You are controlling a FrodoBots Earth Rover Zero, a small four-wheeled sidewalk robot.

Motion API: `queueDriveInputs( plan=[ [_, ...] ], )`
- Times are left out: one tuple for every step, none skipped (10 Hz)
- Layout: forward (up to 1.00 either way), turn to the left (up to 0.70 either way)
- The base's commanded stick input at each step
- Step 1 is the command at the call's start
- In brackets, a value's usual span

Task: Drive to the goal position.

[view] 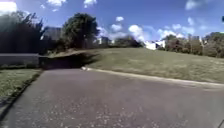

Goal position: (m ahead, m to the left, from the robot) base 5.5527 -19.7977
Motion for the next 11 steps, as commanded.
queueDriveInputs(
  plan=[
    [0.0,-0.7],
    [0.0,-0.7],
    [0.0,-0.7],
    [0.0,-0.7],
    [0.0,-0.7],
    [0.0,-0.7],
    [0.0,-0.7],
    [0.0,-0.7],
    [0.0,-0.7],
    [0.0,-0.7],
    [0.0,-0.7]
  ],
)
